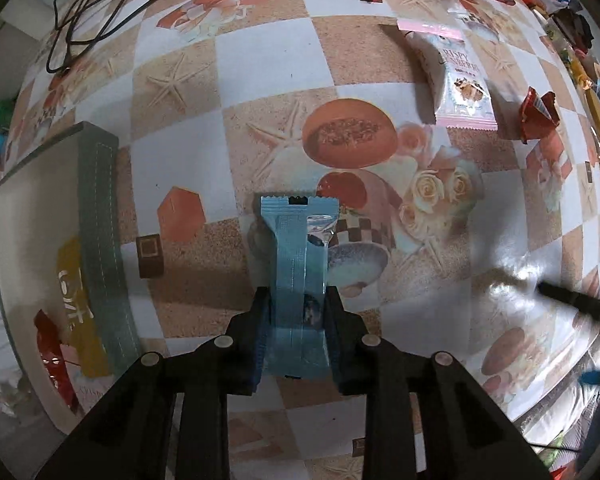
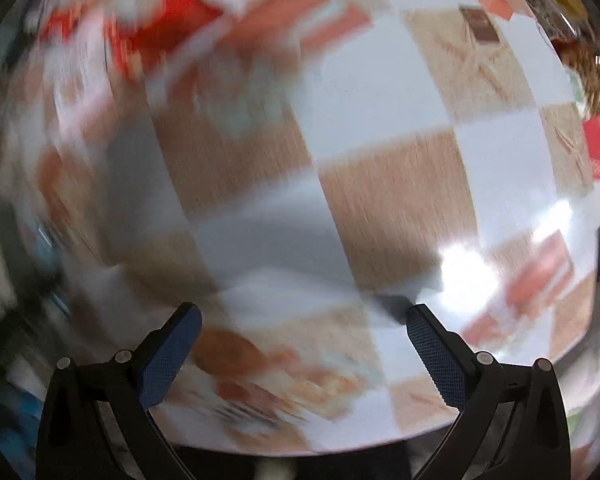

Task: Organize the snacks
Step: 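Grasp the small red wrapper with right tool while left tool holds the blue bar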

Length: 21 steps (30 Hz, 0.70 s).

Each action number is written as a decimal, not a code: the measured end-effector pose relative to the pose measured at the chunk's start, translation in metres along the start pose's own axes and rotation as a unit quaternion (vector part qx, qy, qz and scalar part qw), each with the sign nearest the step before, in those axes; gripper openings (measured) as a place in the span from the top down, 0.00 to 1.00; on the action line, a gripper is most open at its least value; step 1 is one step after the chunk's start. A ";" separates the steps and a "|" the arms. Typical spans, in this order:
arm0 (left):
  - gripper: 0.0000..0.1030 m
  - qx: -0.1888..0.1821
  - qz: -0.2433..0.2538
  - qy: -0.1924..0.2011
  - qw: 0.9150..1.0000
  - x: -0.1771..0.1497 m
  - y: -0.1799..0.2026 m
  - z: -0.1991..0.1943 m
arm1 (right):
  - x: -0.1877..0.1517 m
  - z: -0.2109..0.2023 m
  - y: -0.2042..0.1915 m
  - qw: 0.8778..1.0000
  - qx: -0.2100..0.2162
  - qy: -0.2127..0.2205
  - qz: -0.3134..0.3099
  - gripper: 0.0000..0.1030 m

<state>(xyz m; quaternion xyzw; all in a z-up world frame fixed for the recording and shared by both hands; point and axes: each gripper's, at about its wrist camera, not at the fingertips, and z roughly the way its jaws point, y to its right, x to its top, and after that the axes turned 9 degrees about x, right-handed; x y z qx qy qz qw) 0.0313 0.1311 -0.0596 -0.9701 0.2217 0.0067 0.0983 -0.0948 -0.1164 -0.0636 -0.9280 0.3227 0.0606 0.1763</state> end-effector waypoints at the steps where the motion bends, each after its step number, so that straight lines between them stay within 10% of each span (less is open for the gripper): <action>1: 0.70 0.001 0.002 0.002 1.000 -0.002 0.002 0.001 | 0.009 -0.006 0.002 1.000 0.017 0.011 0.016 0.00; 14: 0.70 -0.003 -0.012 -0.002 1.000 -0.019 0.011 0.006 | 0.096 -0.028 -0.007 0.987 0.083 0.070 0.119 0.06; 17: 0.70 -0.005 -0.016 -0.002 1.000 -0.020 0.016 0.003 | 0.100 -0.030 -0.020 0.994 0.043 0.074 0.075 0.25; 19: 0.70 -0.005 -0.016 -0.002 1.000 -0.023 0.016 0.005 | 0.099 -0.031 -0.028 0.995 0.041 0.072 0.049 0.67; 21: 0.70 -0.006 -0.014 -0.001 1.000 -0.030 0.012 0.003 | 0.099 -0.028 -0.028 0.996 0.052 0.060 0.044 0.70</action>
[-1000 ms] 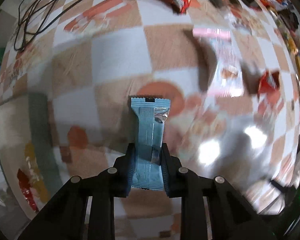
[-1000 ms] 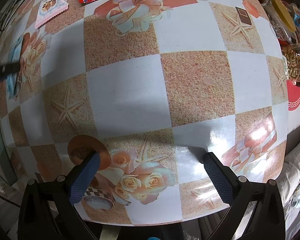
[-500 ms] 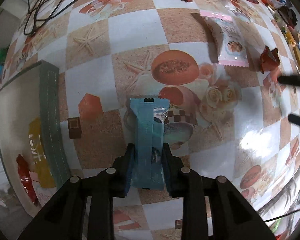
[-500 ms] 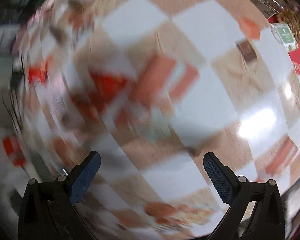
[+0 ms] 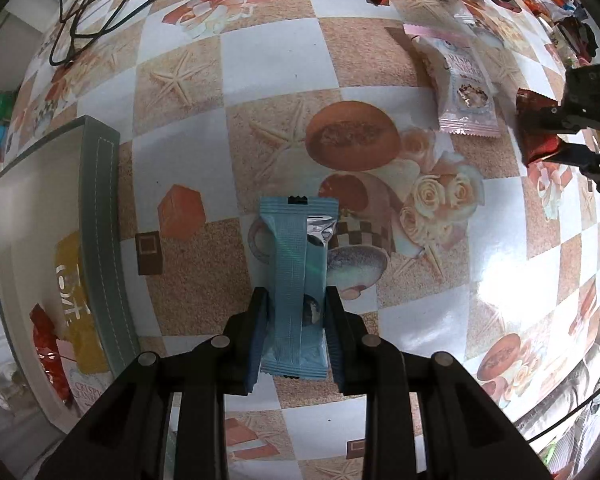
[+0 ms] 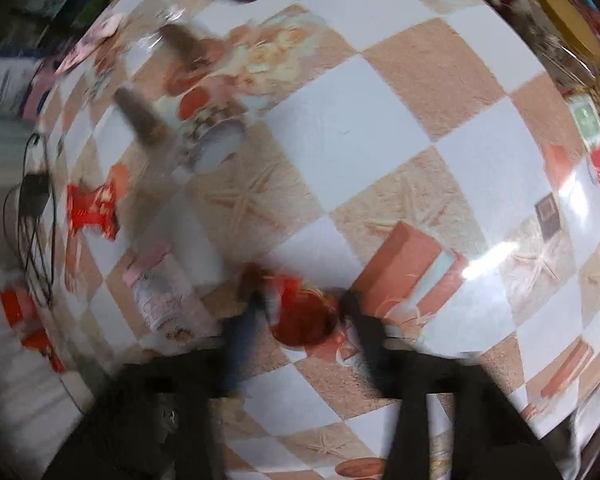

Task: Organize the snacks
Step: 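Grasp the small red wrapper with right tool while left tool holds the blue bar, then lift both held snacks and carry them toward the white tray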

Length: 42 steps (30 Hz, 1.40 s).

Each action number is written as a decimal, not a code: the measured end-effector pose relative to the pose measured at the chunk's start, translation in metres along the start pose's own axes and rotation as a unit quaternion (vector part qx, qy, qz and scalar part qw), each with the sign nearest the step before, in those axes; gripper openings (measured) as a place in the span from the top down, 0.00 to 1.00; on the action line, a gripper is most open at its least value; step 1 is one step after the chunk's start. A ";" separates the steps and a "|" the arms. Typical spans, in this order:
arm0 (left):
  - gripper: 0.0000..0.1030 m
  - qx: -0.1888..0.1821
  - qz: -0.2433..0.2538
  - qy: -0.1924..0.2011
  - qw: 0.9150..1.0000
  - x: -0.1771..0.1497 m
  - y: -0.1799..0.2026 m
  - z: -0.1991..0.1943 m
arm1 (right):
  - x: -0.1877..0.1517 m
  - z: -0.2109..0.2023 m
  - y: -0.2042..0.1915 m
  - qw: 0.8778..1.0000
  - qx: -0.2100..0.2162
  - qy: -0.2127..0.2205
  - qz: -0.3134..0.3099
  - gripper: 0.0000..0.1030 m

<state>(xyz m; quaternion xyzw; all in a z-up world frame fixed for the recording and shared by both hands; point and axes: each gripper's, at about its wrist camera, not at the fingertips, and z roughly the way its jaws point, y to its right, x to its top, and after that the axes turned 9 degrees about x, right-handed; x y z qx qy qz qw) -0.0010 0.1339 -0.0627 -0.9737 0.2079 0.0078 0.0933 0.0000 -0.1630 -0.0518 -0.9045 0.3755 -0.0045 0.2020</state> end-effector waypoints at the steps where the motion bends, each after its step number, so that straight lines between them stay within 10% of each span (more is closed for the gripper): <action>1: 0.70 -0.001 0.001 0.000 1.000 0.000 -0.001 0.000 | -0.002 0.000 0.002 1.000 0.001 -0.003 -0.002 0.70; 15: 0.66 0.005 0.008 0.008 1.000 -0.001 0.000 -0.002 | -0.085 0.002 0.041 0.996 0.001 -0.063 -0.060 0.69; 20: 0.41 0.010 -0.003 0.001 1.000 -0.002 -0.004 0.001 | -0.087 0.012 0.024 0.992 -0.021 -0.068 -0.104 0.68; 24: 0.41 0.004 -0.006 0.001 1.000 -0.002 -0.010 0.005 | -0.089 0.014 0.020 0.989 -0.038 -0.063 -0.126 0.34; 28: 0.51 -0.008 0.001 0.003 1.000 -0.002 -0.006 0.004 | -0.096 0.019 0.006 0.983 -0.074 -0.058 -0.157 0.38; 31: 0.73 -0.014 0.018 0.008 1.000 -0.003 0.003 0.000 | -0.110 0.029 -0.008 0.978 -0.091 -0.057 -0.177 0.71; 42: 0.75 -0.043 0.009 0.040 0.998 -0.023 -0.012 -0.036 | -0.161 0.022 -0.039 0.981 -0.045 -0.058 -0.182 0.71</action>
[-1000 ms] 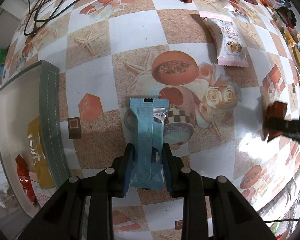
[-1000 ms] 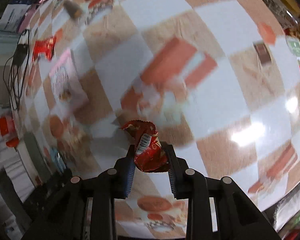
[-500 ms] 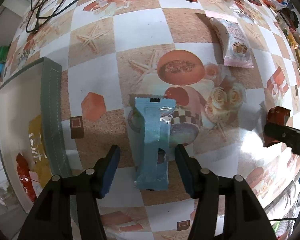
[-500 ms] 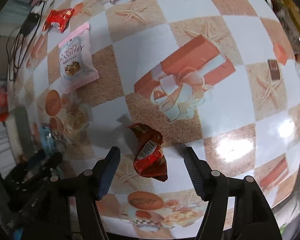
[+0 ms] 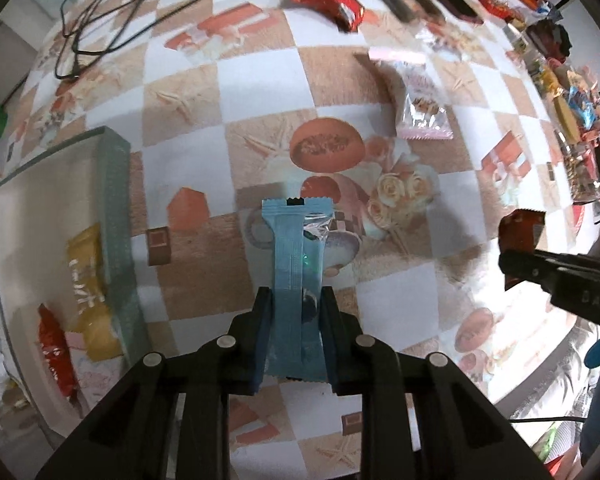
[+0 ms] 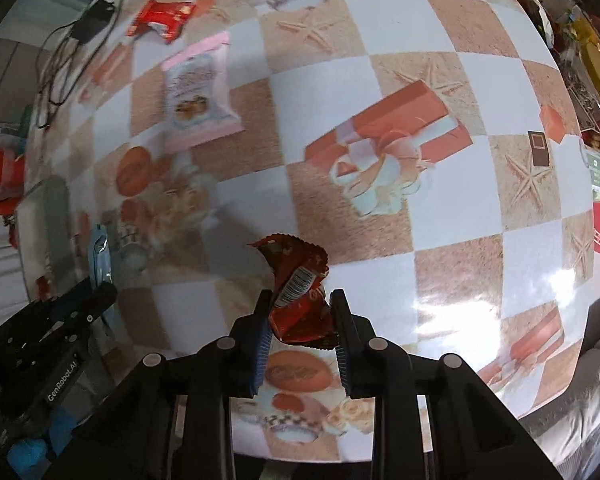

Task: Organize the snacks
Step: 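Lift both held snacks and carry them toward the white tray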

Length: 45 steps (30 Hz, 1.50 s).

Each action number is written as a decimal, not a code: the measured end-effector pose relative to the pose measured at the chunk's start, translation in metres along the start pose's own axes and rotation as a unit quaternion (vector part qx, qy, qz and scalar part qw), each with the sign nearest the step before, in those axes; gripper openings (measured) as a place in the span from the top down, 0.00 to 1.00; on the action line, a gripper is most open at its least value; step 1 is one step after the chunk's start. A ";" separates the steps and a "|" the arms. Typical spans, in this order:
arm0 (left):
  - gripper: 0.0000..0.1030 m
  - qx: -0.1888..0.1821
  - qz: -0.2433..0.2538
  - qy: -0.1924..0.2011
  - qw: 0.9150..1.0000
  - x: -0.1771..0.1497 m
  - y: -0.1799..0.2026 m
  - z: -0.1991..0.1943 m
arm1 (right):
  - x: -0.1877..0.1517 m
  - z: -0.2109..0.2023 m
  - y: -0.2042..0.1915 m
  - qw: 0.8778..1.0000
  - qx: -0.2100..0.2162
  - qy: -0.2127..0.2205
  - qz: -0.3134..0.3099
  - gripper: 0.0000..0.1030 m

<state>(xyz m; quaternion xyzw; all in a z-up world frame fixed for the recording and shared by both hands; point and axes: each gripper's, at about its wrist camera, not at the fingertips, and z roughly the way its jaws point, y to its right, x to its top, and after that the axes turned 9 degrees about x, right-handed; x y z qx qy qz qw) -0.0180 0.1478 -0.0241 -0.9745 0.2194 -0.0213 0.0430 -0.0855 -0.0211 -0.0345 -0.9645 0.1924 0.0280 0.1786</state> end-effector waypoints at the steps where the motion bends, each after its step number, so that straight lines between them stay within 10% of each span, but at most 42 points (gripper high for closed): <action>1: 0.75 -0.001 -0.002 0.003 1.000 -0.002 -0.001 -0.004 | -0.006 -0.008 0.005 1.000 0.002 0.000 -0.002 0.71; 45: 0.75 0.026 -0.168 0.048 0.984 -0.075 -0.185 -0.044 | 0.017 0.035 -0.253 0.974 0.012 -0.038 -0.222 0.71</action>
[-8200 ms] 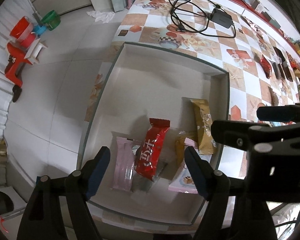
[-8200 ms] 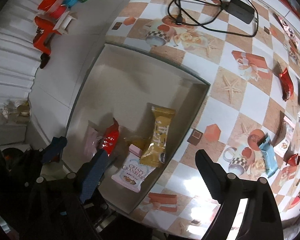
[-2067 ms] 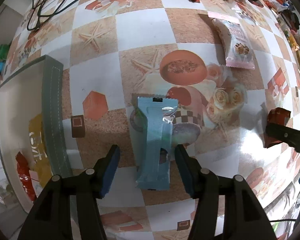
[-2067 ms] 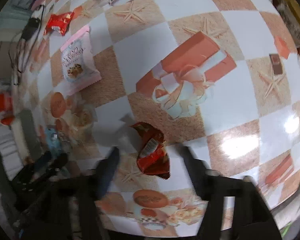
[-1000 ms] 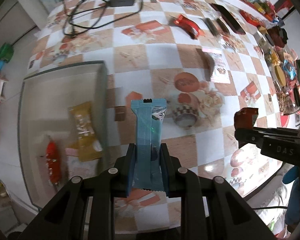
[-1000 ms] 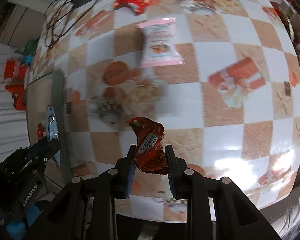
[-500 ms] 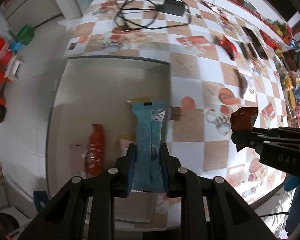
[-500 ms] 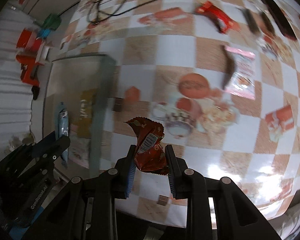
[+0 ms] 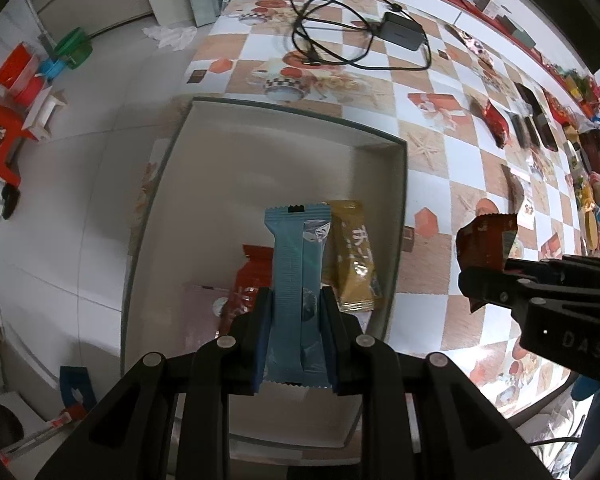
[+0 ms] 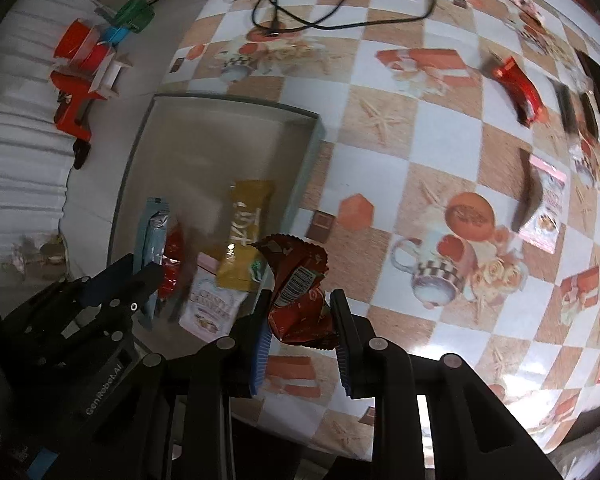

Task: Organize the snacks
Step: 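Lift both held snacks and carry them toward the white tray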

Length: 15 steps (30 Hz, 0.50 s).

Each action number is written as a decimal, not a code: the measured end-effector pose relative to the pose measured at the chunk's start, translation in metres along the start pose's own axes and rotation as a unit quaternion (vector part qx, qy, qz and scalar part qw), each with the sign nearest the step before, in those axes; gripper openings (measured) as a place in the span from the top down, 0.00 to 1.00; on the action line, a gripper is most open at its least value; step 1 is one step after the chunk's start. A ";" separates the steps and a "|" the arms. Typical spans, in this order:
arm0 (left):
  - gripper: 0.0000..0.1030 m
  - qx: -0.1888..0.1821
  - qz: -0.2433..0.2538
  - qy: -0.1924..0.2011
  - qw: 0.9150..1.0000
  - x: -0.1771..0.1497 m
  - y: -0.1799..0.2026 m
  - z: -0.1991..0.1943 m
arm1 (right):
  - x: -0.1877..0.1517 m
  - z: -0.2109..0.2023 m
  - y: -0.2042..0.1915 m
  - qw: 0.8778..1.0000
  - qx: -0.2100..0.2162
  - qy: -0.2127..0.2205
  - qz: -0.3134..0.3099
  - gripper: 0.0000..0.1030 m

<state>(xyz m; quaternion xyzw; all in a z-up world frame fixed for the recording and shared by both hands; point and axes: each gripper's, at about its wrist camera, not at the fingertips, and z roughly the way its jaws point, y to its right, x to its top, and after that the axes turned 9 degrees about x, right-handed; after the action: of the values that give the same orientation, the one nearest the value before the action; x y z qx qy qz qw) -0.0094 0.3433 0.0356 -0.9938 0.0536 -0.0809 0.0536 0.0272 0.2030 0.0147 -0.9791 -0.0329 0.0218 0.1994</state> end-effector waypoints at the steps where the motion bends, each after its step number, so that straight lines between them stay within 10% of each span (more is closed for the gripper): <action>1: 0.75 0.001 -0.003 -0.001 1.000 0.000 -0.002 0.001 | 0.003 0.002 -0.004 1.000 -0.001 -0.001 -0.002 0.71; 15: 0.75 0.009 -0.018 -0.015 1.000 0.000 -0.024 0.018 | 0.030 0.024 -0.046 0.999 0.002 -0.014 -0.037 0.71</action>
<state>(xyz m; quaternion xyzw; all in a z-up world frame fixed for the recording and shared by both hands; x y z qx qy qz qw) -0.0041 0.3683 0.0210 -0.9952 0.0340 -0.0673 0.0619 0.0530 0.2566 0.0102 -0.9765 -0.0721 0.0283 0.2012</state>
